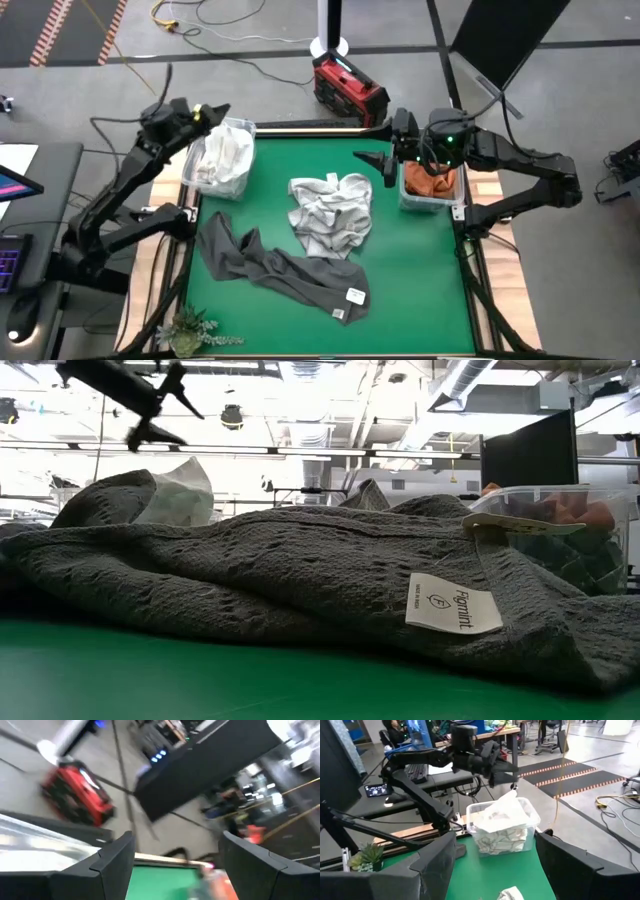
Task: Sort towels by color in basket
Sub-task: Put the white towel into the left transparent bin
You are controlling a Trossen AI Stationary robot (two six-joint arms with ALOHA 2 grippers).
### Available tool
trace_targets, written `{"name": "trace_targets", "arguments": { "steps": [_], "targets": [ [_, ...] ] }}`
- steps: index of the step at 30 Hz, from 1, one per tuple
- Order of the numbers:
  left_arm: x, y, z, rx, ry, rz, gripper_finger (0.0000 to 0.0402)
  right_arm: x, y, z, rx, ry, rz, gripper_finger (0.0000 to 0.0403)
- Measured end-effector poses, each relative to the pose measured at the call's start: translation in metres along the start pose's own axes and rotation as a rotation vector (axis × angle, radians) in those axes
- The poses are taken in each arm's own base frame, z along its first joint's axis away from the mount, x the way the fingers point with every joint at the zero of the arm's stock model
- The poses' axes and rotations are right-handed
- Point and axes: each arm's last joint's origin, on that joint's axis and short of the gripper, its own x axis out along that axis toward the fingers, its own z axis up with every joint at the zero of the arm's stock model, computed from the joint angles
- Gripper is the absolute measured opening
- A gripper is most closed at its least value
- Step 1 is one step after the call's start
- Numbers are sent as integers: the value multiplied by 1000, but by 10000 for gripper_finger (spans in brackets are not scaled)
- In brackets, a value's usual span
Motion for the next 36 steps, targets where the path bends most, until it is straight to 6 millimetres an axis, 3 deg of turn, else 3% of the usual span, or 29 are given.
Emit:
{"name": "trace_targets", "arguments": {
  "steps": [3,8,16,21,26,31,36],
  "targets": [
    [21,-3,-2,-117,1,-53,271,0,1,0,3,-1,6,303],
    [50,6,-15,-254,62,27,271,-1,6,-1,15,1,25,303],
    [74,43,-50,-167,154,456,271,-1,9,-1,16,2,36,303],
    [96,67,-64,-49,255,571,271,-1,8,-1,16,1,35,303],
    [111,90,-79,-74,327,698,271,-1,8,-1,16,1,35,303],
    [111,81,-72,-110,286,613,271,-1,9,-1,32,2,36,303],
    [90,58,-52,-93,174,523,271,-1,9,-1,31,1,36,303]
  ]
}}
